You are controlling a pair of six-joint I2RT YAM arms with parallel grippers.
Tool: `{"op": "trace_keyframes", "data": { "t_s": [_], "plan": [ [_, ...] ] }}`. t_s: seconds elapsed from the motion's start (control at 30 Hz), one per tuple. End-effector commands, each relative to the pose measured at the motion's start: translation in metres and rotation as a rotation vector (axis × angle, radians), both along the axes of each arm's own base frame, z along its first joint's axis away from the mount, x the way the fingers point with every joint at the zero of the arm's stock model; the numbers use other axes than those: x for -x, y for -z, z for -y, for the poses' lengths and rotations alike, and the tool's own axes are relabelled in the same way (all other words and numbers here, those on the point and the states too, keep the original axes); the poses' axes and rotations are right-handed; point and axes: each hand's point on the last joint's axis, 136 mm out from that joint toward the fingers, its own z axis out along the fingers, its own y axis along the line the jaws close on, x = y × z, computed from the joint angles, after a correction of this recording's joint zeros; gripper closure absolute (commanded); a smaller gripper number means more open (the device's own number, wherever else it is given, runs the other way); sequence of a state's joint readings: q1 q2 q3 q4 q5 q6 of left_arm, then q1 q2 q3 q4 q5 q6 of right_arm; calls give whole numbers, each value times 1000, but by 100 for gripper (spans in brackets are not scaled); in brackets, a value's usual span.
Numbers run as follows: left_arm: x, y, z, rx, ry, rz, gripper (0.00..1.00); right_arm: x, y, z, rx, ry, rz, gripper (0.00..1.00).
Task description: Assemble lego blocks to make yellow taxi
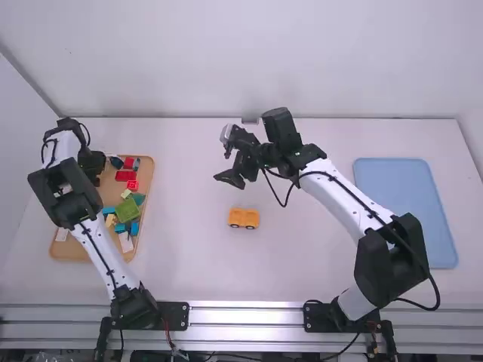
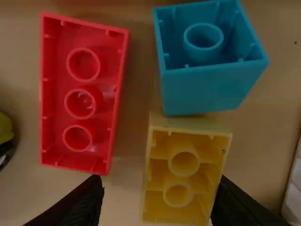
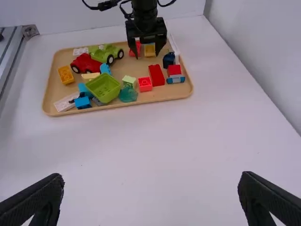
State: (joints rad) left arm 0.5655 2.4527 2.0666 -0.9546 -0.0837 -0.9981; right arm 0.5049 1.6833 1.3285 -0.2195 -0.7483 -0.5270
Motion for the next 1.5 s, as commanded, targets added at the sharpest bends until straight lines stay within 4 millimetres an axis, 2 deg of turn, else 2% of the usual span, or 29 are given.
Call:
{"op": "trace_keyframes", "data": {
  "t_s": [0.0, 0.17, 0.3, 0.7, 0.77, 0.8, 1.0, 1.17, 1.27, 1.4, 1.47],
  "plan": [
    [10, 5, -4, -11, -1, -38, 45, 0, -3, -1, -8, -2, 0, 1],
    [15, 3, -12, -66, -3, -74, 46, 0, -3, 0, -7, -1, -4, 1],
    [14, 2, -16, -90, 72, -83, 49, 0, -3, 0, -7, -2, -1, 1],
    [10, 6, -15, -89, 82, -68, 43, 0, -3, 0, -6, -2, -1, 2],
    [3, 14, -8, -43, 88, -20, 44, 0, -3, 0, -6, -2, -1, 1],
    [3, 16, -8, -40, 78, -13, 48, 0, -3, 0, -6, -2, -1, 2],
    [14, 17, -18, -93, 0, -54, 52, 0, -3, 0, -7, -1, -4, 2],
    [12, 16, -19, -102, 79, -64, 53, 0, -3, -1, -7, -4, 6, 1],
    [13, 16, -18, -106, 80, -72, 56, 0, -3, -1, -7, -4, 6, 1],
    [10, 15, -20, -115, 112, -66, 68, 0, -3, -1, -8, 0, -1, 1],
    [10, 15, -20, -116, 121, -68, 68, 0, -3, -1, -8, -1, -1, 2]
  ]
}}
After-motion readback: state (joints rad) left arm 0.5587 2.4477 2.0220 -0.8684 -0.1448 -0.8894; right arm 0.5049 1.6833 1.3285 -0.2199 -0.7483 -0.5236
